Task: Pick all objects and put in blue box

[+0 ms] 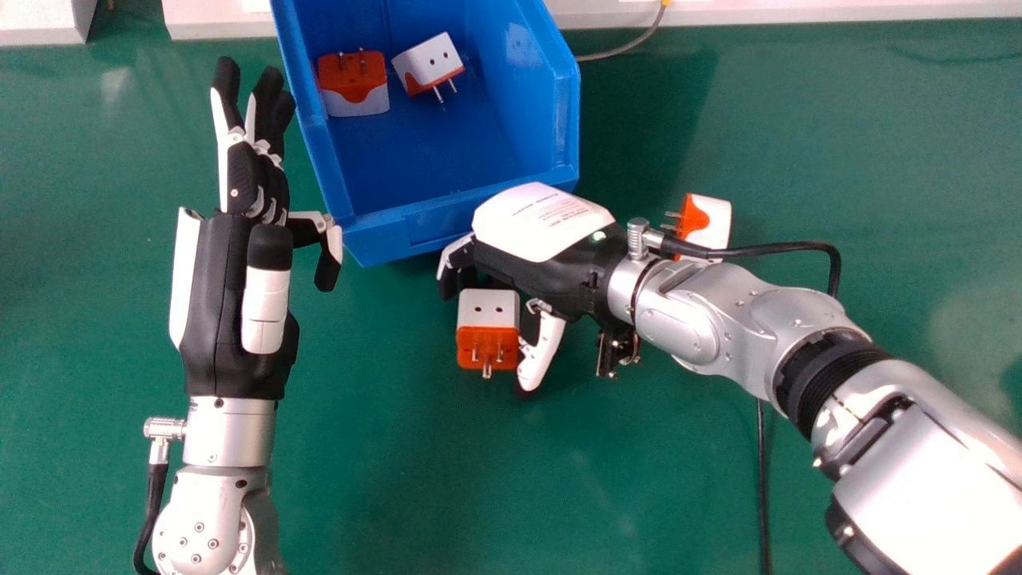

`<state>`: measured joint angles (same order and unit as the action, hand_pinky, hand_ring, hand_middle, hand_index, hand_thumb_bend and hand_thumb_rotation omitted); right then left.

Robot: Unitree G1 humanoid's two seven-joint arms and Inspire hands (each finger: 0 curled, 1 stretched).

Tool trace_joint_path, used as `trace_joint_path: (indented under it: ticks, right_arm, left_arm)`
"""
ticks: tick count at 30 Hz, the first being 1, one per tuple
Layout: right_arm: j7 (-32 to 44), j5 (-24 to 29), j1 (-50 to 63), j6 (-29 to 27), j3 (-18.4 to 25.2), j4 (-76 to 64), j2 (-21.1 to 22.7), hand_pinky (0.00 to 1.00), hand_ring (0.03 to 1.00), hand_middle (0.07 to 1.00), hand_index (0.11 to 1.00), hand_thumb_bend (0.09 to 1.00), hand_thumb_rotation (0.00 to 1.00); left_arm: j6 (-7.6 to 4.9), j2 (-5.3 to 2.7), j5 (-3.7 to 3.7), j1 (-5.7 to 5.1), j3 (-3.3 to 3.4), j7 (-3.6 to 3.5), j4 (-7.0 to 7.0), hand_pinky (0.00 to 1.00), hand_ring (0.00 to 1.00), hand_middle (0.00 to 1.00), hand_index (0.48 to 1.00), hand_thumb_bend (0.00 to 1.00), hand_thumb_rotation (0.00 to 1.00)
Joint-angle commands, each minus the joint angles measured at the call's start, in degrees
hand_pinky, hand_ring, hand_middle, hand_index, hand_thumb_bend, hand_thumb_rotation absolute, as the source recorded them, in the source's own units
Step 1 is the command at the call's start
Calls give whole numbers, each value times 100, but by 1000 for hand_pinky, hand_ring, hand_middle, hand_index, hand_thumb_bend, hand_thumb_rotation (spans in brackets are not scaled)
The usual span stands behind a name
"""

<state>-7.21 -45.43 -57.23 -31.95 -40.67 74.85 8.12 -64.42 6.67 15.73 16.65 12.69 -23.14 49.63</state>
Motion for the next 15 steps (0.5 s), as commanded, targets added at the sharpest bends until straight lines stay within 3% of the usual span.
trace_joint_path:
  ticks: [1, 7, 15]
  right_arm:
    - [24, -5, 29, -80, 25, 50, 83, 506, 531, 563, 579, 731, 60]
    - [-180, -69, -21, -100, 3, 38, 134, 469, 493, 516, 524, 612, 24]
    - [-355, -42, -11, -175, 113, 18, 177, 454, 476, 496, 502, 562, 9]
  left_arm:
    - [-69, 5, -39, 6, -14, 16, -115, 0, 1000, 1000, 999, 1000, 961]
    - [-70, 2, -1, 19, -15, -20, -94, 0, 1000, 1000, 994, 1000, 961]
    - [-53, -10, -21, 11, -17, 7, -125, 0, 1000, 1000, 991, 1000, 960]
